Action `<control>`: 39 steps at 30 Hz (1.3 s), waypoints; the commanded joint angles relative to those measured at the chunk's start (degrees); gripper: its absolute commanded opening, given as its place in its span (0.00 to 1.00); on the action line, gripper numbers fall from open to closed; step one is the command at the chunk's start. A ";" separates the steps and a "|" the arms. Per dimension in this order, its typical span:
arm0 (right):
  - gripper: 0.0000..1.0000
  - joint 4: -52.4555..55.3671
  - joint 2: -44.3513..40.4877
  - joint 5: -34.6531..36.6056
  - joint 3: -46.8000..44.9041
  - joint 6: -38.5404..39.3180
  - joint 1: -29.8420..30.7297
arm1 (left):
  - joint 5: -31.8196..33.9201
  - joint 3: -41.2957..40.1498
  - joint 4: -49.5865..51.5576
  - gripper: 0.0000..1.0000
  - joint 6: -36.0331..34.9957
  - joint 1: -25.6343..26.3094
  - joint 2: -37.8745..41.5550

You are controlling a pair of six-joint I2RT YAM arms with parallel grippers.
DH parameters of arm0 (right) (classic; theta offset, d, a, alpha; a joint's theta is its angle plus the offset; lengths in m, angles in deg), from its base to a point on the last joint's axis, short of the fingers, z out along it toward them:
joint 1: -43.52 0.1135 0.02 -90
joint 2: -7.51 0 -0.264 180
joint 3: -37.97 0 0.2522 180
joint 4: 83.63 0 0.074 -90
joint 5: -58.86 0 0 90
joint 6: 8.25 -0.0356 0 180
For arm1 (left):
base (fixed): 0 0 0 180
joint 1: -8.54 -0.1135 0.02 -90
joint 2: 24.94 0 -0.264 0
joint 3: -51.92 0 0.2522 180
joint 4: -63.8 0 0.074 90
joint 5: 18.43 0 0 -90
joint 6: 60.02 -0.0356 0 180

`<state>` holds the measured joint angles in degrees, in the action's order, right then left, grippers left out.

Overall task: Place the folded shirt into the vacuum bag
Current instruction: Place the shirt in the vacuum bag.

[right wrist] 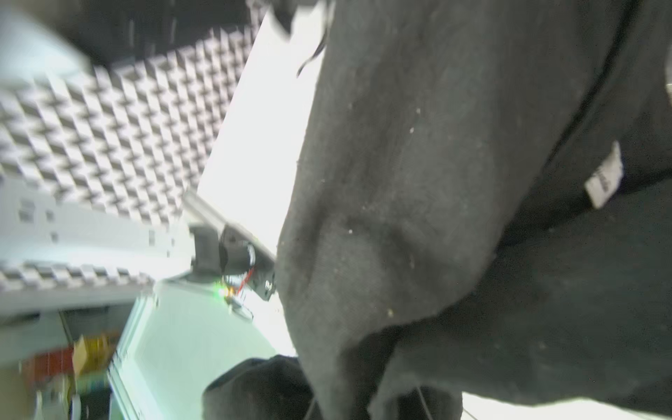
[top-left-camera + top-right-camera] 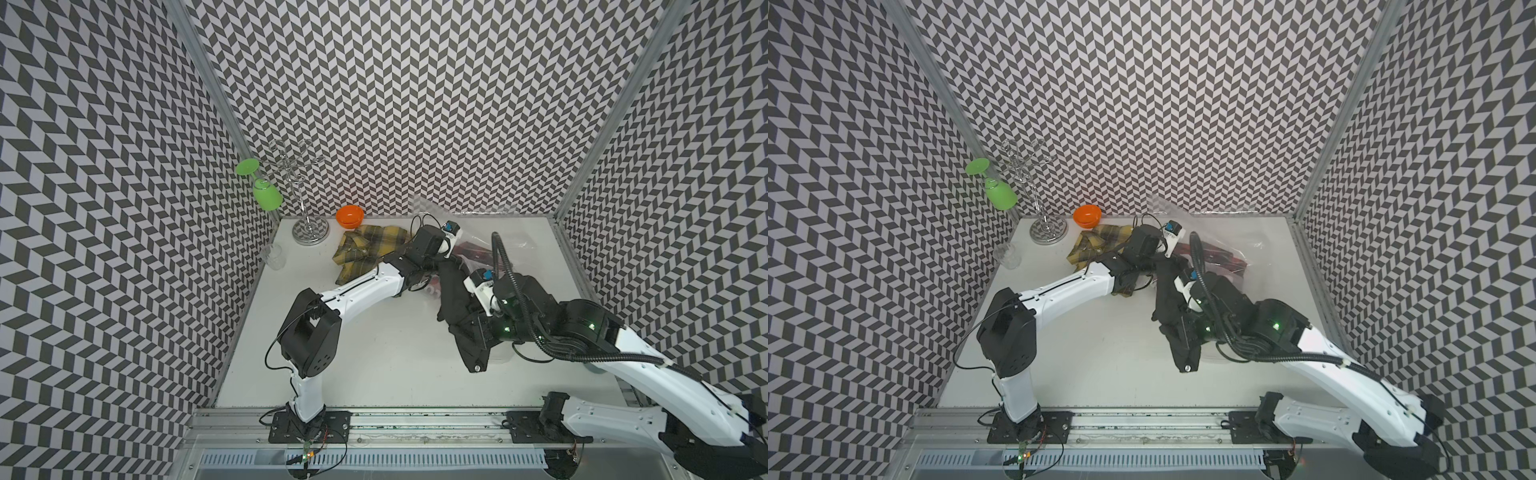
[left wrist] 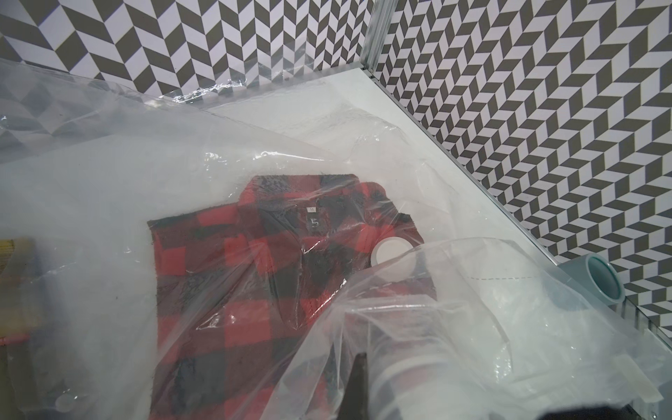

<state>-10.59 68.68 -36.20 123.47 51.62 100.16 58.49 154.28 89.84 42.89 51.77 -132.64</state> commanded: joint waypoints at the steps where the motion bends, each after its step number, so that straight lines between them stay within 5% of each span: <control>1: 0.00 -1.61 1.49 -0.62 -3.24 2.30 1.81 | -2.12 3.24 0.87 0.00 -1.82 -0.62 -0.43; 5: 0.00 -3.28 1.94 0.40 -9.37 0.69 0.93 | -2.80 3.50 0.99 0.00 -2.49 -0.99 -0.30; 13: 0.00 -2.57 -4.10 2.05 -15.55 0.60 -15.66 | -2.03 -0.59 1.44 0.00 -4.47 -0.80 4.04; 19: 0.00 0.26 -0.02 5.84 -19.87 -2.47 -17.00 | -0.79 -3.08 0.67 0.00 -4.83 -0.17 8.89; 27: 0.00 5.38 -4.07 6.81 -12.24 -1.78 -17.18 | 3.76 -3.12 1.77 0.00 -6.85 0.94 9.74; 32: 0.00 10.47 -3.02 16.66 -11.64 -2.56 -18.29 | 5.75 -0.88 3.78 0.00 -8.20 3.27 10.39; 39: 0.00 9.56 -3.92 18.18 -10.92 -0.49 -23.86 | 9.33 -1.80 5.47 0.00 -9.16 4.51 13.42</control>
<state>0.19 65.64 -21.91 111.52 50.66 77.82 65.42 151.00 95.11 34.91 56.29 -122.95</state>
